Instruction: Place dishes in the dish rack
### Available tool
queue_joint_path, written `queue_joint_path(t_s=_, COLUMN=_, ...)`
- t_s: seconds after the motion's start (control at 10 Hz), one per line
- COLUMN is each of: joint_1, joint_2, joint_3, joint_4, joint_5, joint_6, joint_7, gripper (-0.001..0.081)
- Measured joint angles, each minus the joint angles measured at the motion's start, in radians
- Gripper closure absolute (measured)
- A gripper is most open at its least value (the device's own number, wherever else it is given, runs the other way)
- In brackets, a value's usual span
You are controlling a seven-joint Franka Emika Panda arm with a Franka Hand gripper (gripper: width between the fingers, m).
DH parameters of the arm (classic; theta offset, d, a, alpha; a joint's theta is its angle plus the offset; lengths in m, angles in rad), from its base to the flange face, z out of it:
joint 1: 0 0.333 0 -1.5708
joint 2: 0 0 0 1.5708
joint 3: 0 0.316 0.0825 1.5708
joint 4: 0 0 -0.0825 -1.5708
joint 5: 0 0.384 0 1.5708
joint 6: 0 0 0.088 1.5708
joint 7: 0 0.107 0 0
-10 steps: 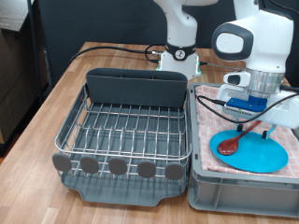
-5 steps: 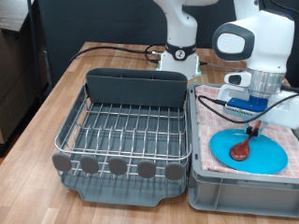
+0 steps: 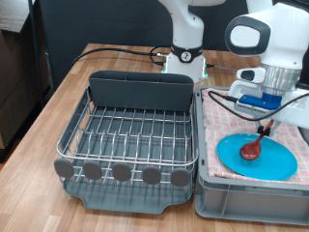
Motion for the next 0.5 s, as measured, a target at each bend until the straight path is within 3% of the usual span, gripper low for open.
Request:
queue_joint_path(t_s=0.3, joint_1=-0.015, joint_2=-0.078, joint_3=0.031, joint_4=0.000, joint_5=0.125, joint_6=-0.042, joint_7=-0.118, gripper=0.0715)
queue_joint_path(t_s=0.5, joint_1=-0.021, joint_2=-0.145, joint_3=0.048, joint_4=-0.002, joint_5=0.260, joint_6=-0.103, joint_7=-0.228, gripper=0.0715)
